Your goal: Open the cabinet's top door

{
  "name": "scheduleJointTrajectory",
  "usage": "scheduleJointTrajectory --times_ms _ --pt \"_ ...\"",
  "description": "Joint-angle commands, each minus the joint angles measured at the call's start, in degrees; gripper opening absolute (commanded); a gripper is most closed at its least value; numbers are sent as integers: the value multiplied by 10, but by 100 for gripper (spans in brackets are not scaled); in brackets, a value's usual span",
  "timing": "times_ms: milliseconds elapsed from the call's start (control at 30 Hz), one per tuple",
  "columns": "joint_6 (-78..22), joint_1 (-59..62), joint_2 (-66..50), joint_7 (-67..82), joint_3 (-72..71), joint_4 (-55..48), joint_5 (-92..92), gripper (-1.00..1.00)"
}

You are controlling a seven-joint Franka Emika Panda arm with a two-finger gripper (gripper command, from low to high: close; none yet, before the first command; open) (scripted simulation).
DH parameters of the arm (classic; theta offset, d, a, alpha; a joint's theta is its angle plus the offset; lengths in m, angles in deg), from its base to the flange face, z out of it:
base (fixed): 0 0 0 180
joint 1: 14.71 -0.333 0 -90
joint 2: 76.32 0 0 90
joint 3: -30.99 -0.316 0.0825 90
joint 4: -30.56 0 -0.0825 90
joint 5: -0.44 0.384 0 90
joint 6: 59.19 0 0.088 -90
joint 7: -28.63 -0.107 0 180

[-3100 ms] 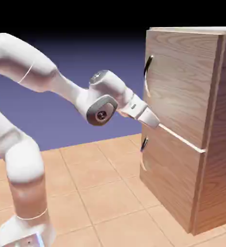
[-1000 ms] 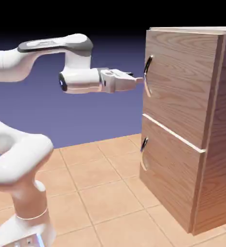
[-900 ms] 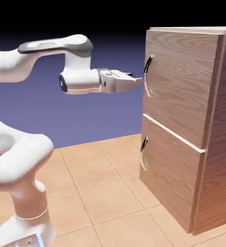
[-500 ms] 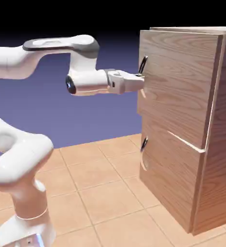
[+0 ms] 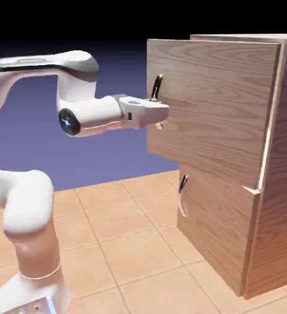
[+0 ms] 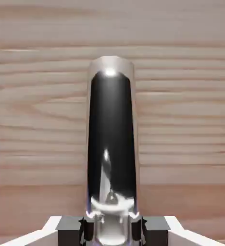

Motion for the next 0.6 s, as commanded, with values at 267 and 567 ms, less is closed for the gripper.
scheduleJointTrajectory --times_ms 267,567 --pt "-81 -37 98 -102 141 66 -224 -100" --pt "-213 -17 163 -170 312 84 -447 -100"
